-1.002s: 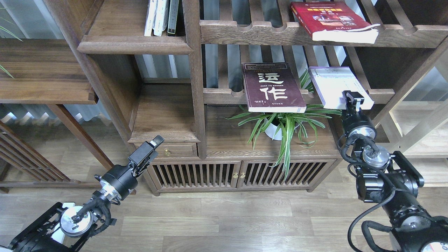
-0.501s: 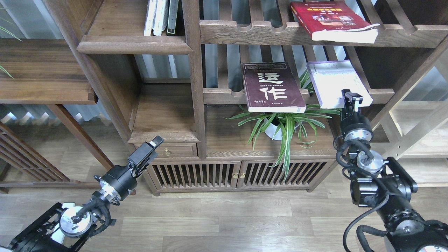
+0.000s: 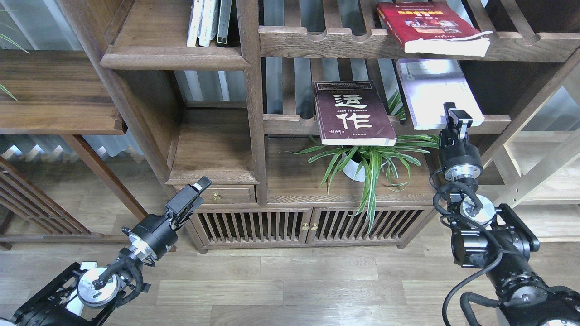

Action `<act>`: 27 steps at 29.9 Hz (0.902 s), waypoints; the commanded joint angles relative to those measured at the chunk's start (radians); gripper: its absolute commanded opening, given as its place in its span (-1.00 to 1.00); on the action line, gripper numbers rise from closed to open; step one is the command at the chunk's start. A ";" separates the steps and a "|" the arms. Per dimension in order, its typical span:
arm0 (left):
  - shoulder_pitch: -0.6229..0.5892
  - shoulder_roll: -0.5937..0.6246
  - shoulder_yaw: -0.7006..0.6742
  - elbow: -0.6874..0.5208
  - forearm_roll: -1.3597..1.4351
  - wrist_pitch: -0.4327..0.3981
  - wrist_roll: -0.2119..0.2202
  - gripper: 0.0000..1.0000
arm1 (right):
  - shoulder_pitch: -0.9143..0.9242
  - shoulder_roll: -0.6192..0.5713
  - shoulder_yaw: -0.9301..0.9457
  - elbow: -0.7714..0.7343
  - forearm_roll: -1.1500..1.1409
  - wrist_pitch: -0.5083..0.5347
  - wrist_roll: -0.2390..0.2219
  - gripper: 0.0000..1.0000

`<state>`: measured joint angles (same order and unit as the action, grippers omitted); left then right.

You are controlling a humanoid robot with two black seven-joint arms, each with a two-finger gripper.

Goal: Organize books on shelf
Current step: 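Tilt the white book up and pull it off the shelf with the right gripper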

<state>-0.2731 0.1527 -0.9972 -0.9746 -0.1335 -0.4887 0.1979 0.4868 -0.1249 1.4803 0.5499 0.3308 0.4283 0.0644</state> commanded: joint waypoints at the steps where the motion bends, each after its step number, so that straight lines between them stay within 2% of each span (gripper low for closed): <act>1: -0.002 -0.001 0.000 0.016 0.000 0.000 0.000 0.99 | -0.022 0.001 -0.002 0.045 0.010 0.003 -0.003 -0.93; 7: -0.002 -0.001 0.000 0.027 0.000 0.000 0.000 0.99 | -0.083 0.008 -0.005 0.116 0.016 0.010 -0.009 -0.93; 10: -0.002 -0.001 0.000 0.031 0.000 0.000 0.000 0.99 | -0.123 0.008 -0.011 0.143 0.016 0.060 -0.012 -0.93; 27: 0.000 -0.004 0.000 0.048 0.000 0.000 0.000 0.99 | -0.205 0.007 -0.097 0.251 0.014 0.060 -0.008 -0.93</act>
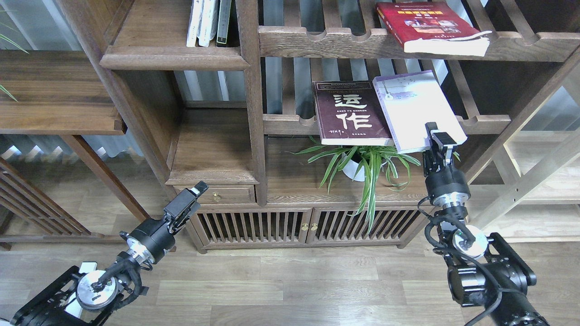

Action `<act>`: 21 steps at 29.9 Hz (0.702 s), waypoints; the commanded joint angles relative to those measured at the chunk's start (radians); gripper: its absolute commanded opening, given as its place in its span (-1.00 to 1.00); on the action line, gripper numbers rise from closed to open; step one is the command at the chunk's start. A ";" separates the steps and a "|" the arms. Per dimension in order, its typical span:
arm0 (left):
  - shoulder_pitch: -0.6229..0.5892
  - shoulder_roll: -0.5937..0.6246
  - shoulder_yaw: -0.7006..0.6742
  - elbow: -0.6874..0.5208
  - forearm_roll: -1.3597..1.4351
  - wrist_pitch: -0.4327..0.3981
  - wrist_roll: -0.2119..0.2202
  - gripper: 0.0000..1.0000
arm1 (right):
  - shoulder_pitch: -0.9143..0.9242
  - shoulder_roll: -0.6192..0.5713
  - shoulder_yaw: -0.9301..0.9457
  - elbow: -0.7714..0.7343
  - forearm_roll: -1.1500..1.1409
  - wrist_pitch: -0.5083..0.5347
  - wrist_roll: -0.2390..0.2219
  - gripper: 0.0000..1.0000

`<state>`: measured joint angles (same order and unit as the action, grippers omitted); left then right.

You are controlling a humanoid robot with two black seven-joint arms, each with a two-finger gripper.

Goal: Organize books on shelf
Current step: 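Tilt the white book up and pull it off the shelf with the right gripper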

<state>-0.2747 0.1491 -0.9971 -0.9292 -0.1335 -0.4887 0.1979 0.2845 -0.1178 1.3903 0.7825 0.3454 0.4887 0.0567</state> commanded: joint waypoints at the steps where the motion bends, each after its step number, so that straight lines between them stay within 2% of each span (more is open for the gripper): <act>1: 0.002 0.000 0.000 0.003 0.000 0.000 0.000 0.99 | -0.005 0.000 -0.016 0.026 0.000 0.000 0.000 -0.93; 21: 0.002 -0.005 0.018 0.030 0.000 0.000 0.008 0.99 | -0.152 -0.010 -0.094 0.221 -0.043 0.000 -0.002 -0.93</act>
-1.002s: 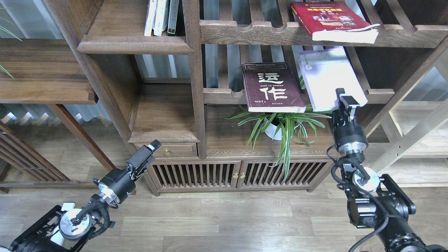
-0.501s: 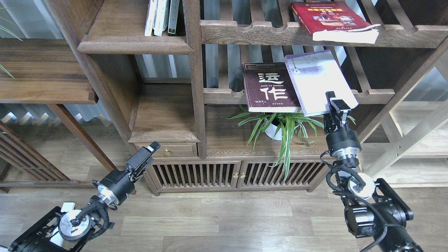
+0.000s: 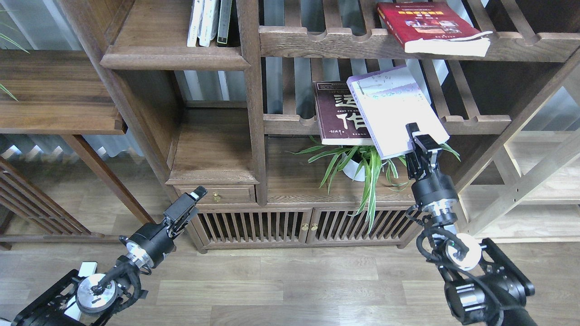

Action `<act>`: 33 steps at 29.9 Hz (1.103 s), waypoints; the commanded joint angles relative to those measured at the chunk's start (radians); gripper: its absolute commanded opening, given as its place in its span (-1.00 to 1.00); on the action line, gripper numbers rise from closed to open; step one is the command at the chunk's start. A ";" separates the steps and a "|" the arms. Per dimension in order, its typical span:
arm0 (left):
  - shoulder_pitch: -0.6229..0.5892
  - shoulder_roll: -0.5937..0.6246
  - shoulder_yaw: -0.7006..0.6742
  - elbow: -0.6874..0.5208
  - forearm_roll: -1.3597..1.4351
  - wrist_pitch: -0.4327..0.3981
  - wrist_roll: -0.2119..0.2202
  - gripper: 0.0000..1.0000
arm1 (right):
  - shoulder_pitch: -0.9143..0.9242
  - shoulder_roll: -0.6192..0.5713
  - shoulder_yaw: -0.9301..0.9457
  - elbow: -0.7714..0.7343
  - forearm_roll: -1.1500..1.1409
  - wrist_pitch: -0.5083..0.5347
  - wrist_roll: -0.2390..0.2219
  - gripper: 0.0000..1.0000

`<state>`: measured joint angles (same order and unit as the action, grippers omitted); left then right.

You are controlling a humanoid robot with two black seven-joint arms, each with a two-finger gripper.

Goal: Organize books on shelf
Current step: 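Tilt the white book up and pull it off the shelf with the right gripper, then bring the left gripper up to grasp the white book's other edge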

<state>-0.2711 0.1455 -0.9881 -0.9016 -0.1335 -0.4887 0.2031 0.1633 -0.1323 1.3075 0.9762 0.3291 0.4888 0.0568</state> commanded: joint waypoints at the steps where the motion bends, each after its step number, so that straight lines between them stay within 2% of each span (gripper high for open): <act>1: -0.003 -0.001 0.011 0.001 0.000 0.000 0.002 0.99 | -0.037 0.006 -0.013 0.036 -0.038 0.000 -0.002 -0.93; 17: -0.031 -0.001 0.032 -0.052 -0.002 0.000 0.013 0.98 | -0.062 0.013 -0.108 0.177 -0.084 0.000 -0.002 -0.94; 33: -0.077 0.006 0.040 -0.083 -0.002 0.000 0.015 0.99 | -0.087 0.088 -0.206 0.187 -0.139 0.000 -0.002 -0.95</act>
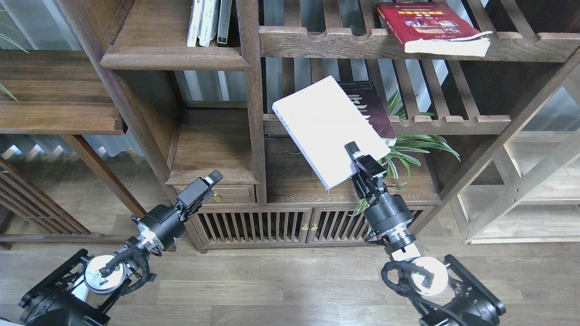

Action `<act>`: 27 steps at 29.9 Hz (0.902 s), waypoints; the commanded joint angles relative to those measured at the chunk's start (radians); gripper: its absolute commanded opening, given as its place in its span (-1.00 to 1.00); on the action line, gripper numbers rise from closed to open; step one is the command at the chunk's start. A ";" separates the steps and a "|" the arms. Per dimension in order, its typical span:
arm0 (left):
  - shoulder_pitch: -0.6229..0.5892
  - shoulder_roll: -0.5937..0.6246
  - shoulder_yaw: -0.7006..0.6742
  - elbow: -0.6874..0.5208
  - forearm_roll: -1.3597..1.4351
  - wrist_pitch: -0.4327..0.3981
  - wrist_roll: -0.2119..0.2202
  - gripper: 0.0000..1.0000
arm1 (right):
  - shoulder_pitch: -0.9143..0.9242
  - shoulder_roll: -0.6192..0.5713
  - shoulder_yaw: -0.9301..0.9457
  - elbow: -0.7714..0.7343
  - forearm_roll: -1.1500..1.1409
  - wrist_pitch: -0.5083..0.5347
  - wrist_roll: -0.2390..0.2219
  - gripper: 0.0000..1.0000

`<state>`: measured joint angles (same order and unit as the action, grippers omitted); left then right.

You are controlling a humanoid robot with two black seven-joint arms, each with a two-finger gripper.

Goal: Organize books on shelf
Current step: 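Bring the left gripper up to grasp the white book's other edge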

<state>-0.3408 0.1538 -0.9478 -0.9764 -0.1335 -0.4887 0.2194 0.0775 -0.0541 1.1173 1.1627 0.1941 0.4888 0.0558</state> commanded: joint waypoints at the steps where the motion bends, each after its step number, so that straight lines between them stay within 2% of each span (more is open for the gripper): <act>1: -0.009 -0.003 0.000 -0.014 -0.001 0.000 -0.002 0.99 | -0.001 0.013 -0.017 0.000 -0.004 0.000 -0.001 -0.95; 8: -0.049 -0.022 0.009 -0.088 -0.014 0.000 -0.002 0.99 | 0.001 0.045 -0.021 0.003 -0.028 0.000 -0.001 -0.95; 15: -0.069 -0.023 0.090 -0.159 -0.083 0.000 0.000 0.98 | 0.008 0.051 -0.051 0.022 -0.042 0.000 -0.002 -0.95; 27: -0.081 -0.016 0.156 -0.165 -0.164 0.000 0.000 0.98 | 0.011 0.054 -0.142 0.028 -0.058 0.000 -0.002 -0.95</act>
<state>-0.4202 0.1356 -0.8117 -1.1396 -0.2802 -0.4887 0.2194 0.0885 0.0002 0.9865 1.1902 0.1366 0.4887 0.0536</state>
